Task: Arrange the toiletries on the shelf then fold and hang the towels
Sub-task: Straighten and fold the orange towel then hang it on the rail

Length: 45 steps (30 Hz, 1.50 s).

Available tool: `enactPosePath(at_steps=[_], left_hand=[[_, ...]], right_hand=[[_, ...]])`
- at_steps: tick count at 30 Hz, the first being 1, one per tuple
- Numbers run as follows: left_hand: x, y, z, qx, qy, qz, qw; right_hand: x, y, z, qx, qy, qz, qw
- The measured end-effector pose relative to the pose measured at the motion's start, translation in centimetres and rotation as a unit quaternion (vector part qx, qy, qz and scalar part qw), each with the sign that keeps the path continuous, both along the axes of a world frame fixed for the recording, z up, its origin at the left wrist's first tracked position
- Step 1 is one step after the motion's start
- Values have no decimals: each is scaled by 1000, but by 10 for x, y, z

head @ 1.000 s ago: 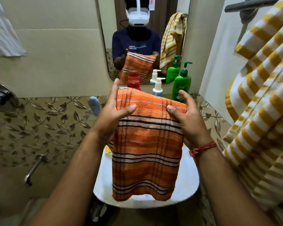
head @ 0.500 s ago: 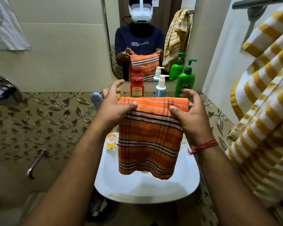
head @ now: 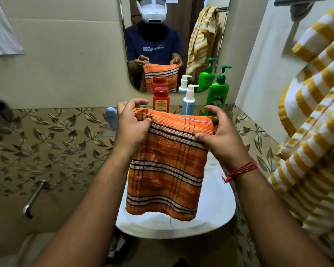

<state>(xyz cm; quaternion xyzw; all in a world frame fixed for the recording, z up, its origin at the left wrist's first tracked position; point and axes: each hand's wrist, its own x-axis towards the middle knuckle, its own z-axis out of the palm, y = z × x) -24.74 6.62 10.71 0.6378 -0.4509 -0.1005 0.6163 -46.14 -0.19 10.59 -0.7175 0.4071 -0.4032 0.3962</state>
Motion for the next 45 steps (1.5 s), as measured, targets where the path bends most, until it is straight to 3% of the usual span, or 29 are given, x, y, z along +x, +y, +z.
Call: enactPosePath(at_steps=[8, 15, 18, 21, 26, 30, 32, 36, 39, 41, 45], left_hand=[[28, -14, 10, -8, -139, 4, 990], [45, -56, 51, -58, -233, -80, 967], [43, -83, 79, -86, -276, -103, 952], [33, -113, 109, -115, -314, -120, 935], [-7, -156, 162, -154, -355, -65, 920], [-47, -193, 208, -189, -351, -16, 917], [-69, -212, 232, -188, -325, -27, 927], [-121, -252, 284, -157, -204, -97, 961], [-154, -279, 304, -152, -114, -141, 971], [-180, -292, 299, -153, -118, -199, 961], [-202, -308, 272, -167, -144, -289, 932]], right_hand=[[30, 11, 14, -163, 130, -123, 970], [45, 7, 64, -251, 200, -193, 927], [36, 3, 101, -309, 253, -223, 889], [21, 0, 143, -376, 350, -258, 819], [-1, -6, 218, -394, 451, -264, 756], [-22, -29, 273, -360, 468, -241, 770], [-37, -46, 299, -362, 489, -247, 754], [-74, -84, 341, -422, 550, -254, 674], [-104, -107, 359, -468, 634, -277, 550], [-119, -115, 360, -456, 687, -295, 484], [-132, -130, 352, -457, 726, -297, 420]])
